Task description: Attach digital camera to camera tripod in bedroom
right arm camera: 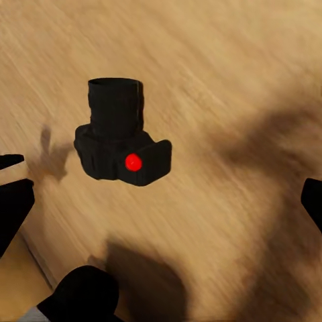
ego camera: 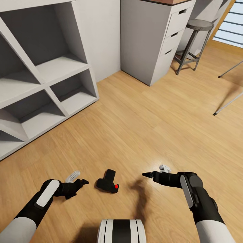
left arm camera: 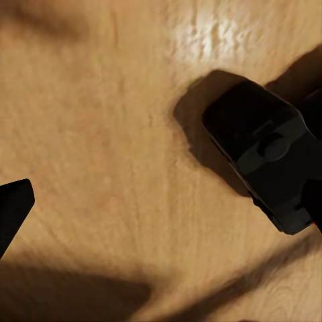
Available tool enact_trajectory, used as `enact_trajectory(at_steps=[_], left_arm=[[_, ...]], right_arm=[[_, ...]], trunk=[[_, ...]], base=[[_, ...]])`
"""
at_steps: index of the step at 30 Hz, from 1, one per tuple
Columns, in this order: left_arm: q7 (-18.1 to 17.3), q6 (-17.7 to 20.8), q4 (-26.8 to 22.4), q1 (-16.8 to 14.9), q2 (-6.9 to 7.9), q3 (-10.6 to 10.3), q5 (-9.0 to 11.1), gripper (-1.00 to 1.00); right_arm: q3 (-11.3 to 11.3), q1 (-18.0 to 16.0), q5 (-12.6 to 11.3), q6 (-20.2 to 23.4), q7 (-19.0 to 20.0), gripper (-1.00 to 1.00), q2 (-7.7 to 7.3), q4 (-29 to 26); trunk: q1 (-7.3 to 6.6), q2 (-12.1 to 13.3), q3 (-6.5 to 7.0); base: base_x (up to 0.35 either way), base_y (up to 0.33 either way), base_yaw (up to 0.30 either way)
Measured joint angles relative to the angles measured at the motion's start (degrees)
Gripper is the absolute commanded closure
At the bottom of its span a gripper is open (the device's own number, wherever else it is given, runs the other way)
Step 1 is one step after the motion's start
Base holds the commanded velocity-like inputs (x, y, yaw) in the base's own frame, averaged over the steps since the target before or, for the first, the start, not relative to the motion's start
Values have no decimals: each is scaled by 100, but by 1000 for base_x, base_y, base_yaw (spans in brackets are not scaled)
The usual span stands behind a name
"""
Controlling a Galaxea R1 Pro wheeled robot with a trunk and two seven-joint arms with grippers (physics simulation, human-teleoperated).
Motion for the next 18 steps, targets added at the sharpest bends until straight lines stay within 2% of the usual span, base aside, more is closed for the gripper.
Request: enact_trajectory(at_steps=[4, 8, 16, 18], left_arm=[[0, 3, -5, 0, 0, 1, 3, -100], [0, 3, -6, 0, 0, 0, 3, -100], [0, 3, -6, 0, 0, -3, 1, -100], [0, 3, -6, 0, 0, -5, 2, -100]], right_arm=[[48, 0, 59, -7, 695, -100, -23, 35], [235, 0, 74, -17, 813, -100, -32, 54], [311, 0, 74, -19, 856, -100, -35, 56], [315, 0, 77, -18, 873, -100, -35, 54]], trunk=[[0, 0, 0], [0, 0, 0], [0, 0, 0], [5, -2, -44]], base=[[0, 0, 0], [0, 0, 0], [0, 0, 0], [0, 0, 0]])
